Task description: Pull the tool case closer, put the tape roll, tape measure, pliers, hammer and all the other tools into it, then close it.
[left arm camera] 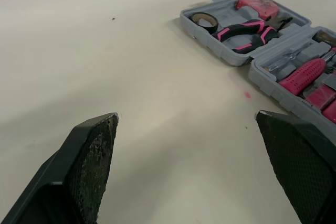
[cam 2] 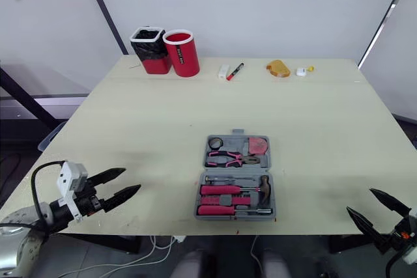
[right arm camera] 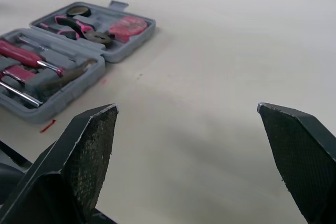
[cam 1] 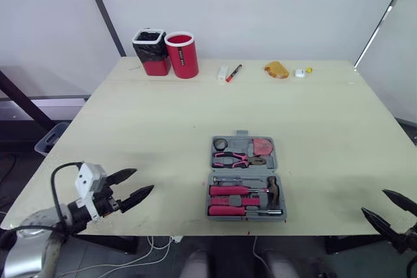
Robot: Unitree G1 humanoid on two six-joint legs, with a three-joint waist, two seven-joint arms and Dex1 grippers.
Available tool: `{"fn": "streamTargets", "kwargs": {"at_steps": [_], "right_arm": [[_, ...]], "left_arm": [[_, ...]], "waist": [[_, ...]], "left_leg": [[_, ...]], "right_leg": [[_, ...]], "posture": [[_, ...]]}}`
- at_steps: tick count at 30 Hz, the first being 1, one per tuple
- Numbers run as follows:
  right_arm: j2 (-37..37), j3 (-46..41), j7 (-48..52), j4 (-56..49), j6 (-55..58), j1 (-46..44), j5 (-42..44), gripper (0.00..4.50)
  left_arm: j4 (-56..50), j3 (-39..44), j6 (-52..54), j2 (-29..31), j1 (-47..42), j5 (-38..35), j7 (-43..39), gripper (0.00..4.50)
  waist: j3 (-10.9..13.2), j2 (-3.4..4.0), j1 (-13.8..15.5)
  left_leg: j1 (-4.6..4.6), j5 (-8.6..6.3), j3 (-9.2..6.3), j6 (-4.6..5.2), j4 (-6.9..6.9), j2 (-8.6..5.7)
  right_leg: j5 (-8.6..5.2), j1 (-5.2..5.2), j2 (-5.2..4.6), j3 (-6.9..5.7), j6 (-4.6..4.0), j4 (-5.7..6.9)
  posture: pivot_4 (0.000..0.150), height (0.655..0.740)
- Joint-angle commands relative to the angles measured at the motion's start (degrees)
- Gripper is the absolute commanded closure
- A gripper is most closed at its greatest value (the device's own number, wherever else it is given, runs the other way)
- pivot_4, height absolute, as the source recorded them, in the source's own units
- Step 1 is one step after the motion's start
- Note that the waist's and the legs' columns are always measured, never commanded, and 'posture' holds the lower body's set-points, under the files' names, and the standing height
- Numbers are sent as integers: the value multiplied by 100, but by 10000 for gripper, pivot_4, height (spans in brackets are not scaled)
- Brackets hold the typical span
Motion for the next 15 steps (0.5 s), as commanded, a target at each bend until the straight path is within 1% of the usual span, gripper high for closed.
{"fn": "streamTargets", "kwargs": {"at_steps": [1,5,8,11,14,15], "right_arm": [[-158,20,-65,-191,84,-13,-62,0],[-378,345,-88,-306,358,-358,-175,0],[-531,607,-220,-182,416,-760,-417,0],[-620,947,-395,-20,469,-1393,-677,0],[-672,1224,-420,40,627,-1810,-739,0],[-686,1392,-424,48,745,-2001,-781,2546]], "left_arm": [[-168,-33,-193,30,-76,49,3,549],[-19,-372,-126,81,-527,133,-55,549],[173,-688,-208,152,-860,319,-201,549],[587,-1026,-370,137,-1340,523,-351,549],[910,-1224,-458,78,-1685,607,-457,549],[999,-1333,-422,32,-1824,621,-491,5871]], "waist": [[0,0,0],[0,0,-2],[-1,-1,-16],[-1,-1,-34],[-1,-1,-42],[-1,-1,-40]], "left_leg": [[0,0,2,0,0,0],[0,0,7,0,0,-6],[1,0,10,0,1,-17],[-2,0,12,0,-1,-18],[-5,1,10,0,0,-17],[-5,0,9,0,0,-17]], "right_leg": [[0,0,1,0,1,0],[0,0,3,0,0,1],[9,0,8,0,-14,1],[13,0,17,-1,-19,0],[18,-2,22,-1,-10,2],[21,-1,23,-2,-6,3]], "posture": [[1500,7400],[1500,7400],[1500,7400],[1500,7400],[1500,7400],[1500,7400]]}}
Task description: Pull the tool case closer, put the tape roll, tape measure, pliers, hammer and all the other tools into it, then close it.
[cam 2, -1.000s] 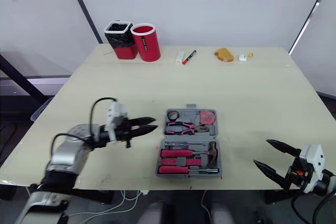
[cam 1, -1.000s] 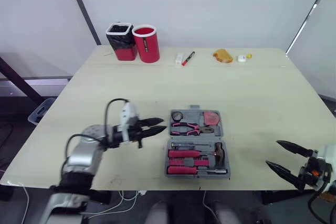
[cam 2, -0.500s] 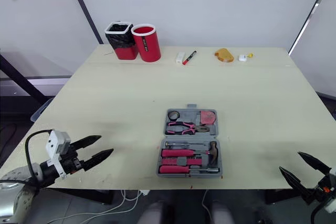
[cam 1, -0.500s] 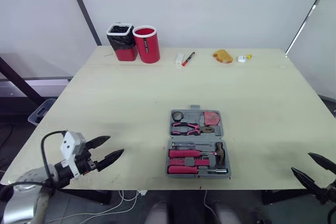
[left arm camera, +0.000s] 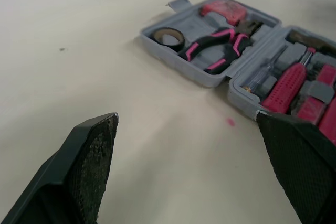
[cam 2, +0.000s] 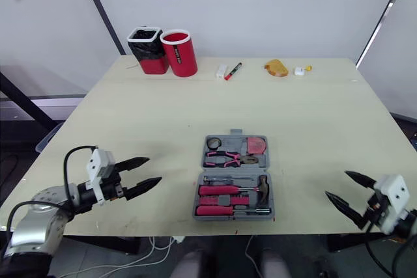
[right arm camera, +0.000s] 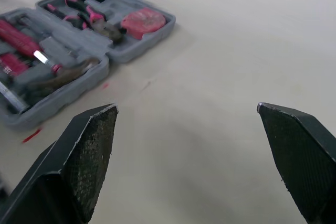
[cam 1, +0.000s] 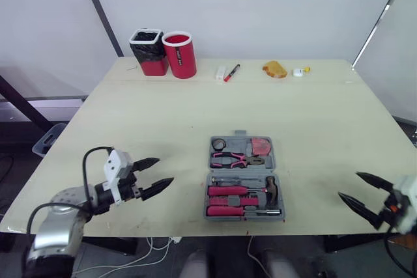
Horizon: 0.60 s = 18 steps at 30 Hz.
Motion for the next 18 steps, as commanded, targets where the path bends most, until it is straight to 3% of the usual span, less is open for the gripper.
{"fn": "streamTargets", "kwargs": {"at_steps": [1,4,5,6,10,11,18], "right_arm": [[-130,376,-66,-19,318,-457,-144,5493],[-219,823,-79,91,623,-876,-386,15045],[-232,929,-78,132,704,-972,-440,20263],[-239,1000,-84,163,765,-1046,-469,21814],[-100,1673,-18,548,807,-1554,-845,40984],[-59,1817,1,686,764,-1656,-948,44419],[423,2526,14,1532,382,-2386,-1449,44419]], "left_arm": [[250,-264,-116,-69,-345,117,-199,9122],[526,-572,-113,-163,-664,253,-381,18873],[668,-695,-216,-175,-750,378,-429,23686],[786,-782,-303,-180,-820,472,-466,25354],[1659,-1249,-572,-449,-1436,861,-587,44220],[1848,-1330,-613,-496,-1560,937,-629,45000],[2848,-1712,-1041,-813,-2197,1354,-843,45000]], "waist": [[0,0,3],[0,0,3],[0,0,5],[0,0,10],[0,-2,10],[0,-2,5],[1,-4,-17]], "left_leg": [[-2,0,-2,0,-1,0],[-4,0,-1,0,-1,-1],[-4,0,-1,0,0,-2],[-5,0,-1,0,1,-2],[-6,0,-3,0,1,-4],[-7,0,-4,0,1,-4],[-12,0,-5,1,2,-3]], "right_leg": [[2,0,0,-2,3,-1],[5,0,-1,-1,7,-2],[5,0,-1,-1,7,-2],[5,0,-1,-1,7,-2],[6,0,1,-3,8,-2],[6,0,2,-4,8,-2],[7,-3,6,-3,9,-2]], "posture": [[1500,7400],[1500,7400],[1500,7400],[1500,7400],[1500,7400],[1500,7400],[1500,7400]]}}
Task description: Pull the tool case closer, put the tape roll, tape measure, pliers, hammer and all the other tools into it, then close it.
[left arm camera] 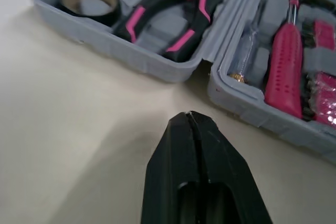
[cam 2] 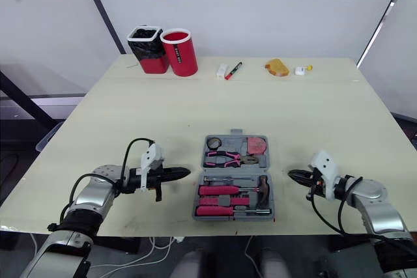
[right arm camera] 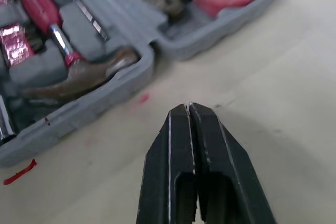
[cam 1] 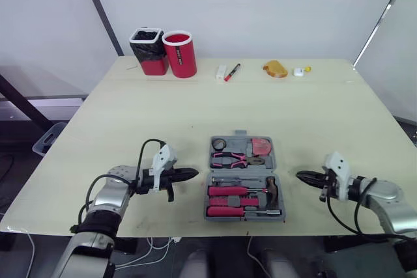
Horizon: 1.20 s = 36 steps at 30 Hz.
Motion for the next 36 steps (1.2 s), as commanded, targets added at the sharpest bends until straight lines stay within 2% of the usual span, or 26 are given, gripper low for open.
{"fn": "streamTargets", "kwargs": {"at_steps": [1,6,15,32,36], "right_arm": [[155,218,5,249,-277,-364,-219,44419],[296,420,33,664,-498,-687,-434,44419],[562,644,15,1096,-750,-1005,-688,44419],[764,721,101,1116,-869,-1055,-801,44419],[745,737,148,1103,-841,-1059,-814,44419]], "left_arm": [[339,-145,-250,-112,-268,166,-161,45000],[836,-314,-425,-215,-543,420,-287,45000],[1105,-330,-438,-455,-734,524,-346,45000],[1381,-280,-642,-749,-854,634,12,45000],[1342,-323,-628,-793,-818,650,-116,45000]], "waist": [[0,0,1],[0,0,9],[-1,1,16],[-2,3,13],[-3,4,20]], "left_leg": [[1,0,1,0,1,0],[-2,0,-2,0,0,0],[0,0,-3,0,1,-1],[2,0,-5,0,1,-1],[3,0,-6,0,2,-1]], "right_leg": [[0,0,0,0,0,2],[0,0,0,-2,0,0],[0,1,-1,-2,0,4],[1,1,-1,-3,0,7],[1,3,-1,-4,0,8]], "posture": [[1500,7400],[1500,7400],[1500,7400],[1500,7400],[1500,7400]]}}
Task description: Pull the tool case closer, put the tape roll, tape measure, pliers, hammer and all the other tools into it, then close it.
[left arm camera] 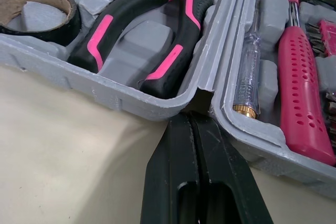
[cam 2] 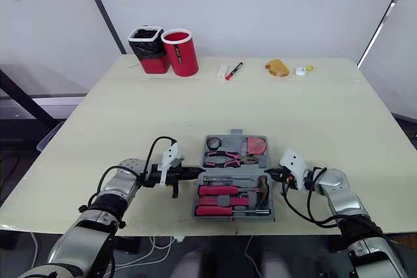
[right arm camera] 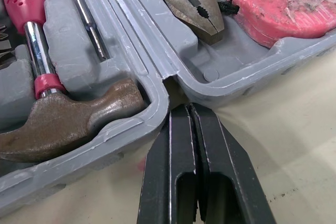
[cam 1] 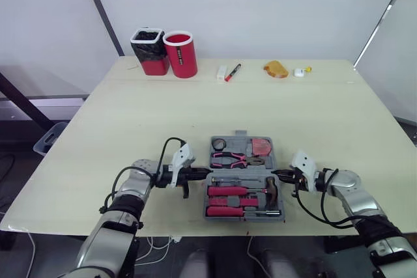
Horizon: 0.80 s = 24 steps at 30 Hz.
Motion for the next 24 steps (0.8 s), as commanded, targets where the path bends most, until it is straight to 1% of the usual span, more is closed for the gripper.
{"fn": "streamTargets", "kwargs": {"at_steps": [1,12,18,24], "right_arm": [[65,84,173,-177,-65,-87,68,44419],[-84,102,457,-682,343,225,169,44419],[-99,77,464,-749,403,279,178,44419],[-156,115,582,-971,624,400,255,44419]], "left_arm": [[-32,-128,41,-137,16,99,-5,45000],[-786,-254,449,62,455,30,-434,45000],[-1137,-283,679,145,639,28,-527,45000],[-1187,-256,706,178,685,70,-470,45000]], "waist": [[0,0,0],[0,1,-18],[0,1,-20],[0,1,-17]], "left_leg": [[0,0,0,0,0,0],[-2,0,-1,0,-3,0],[-1,0,0,0,-4,1],[-1,0,0,0,-4,1]], "right_leg": [[0,0,0,0,0,0],[-1,-1,0,0,0,-4],[-1,-1,0,0,-1,-5],[-1,-1,0,0,-1,-5]], "posture": [[1500,7400],[1500,7400],[1500,7400],[1500,7400]]}}
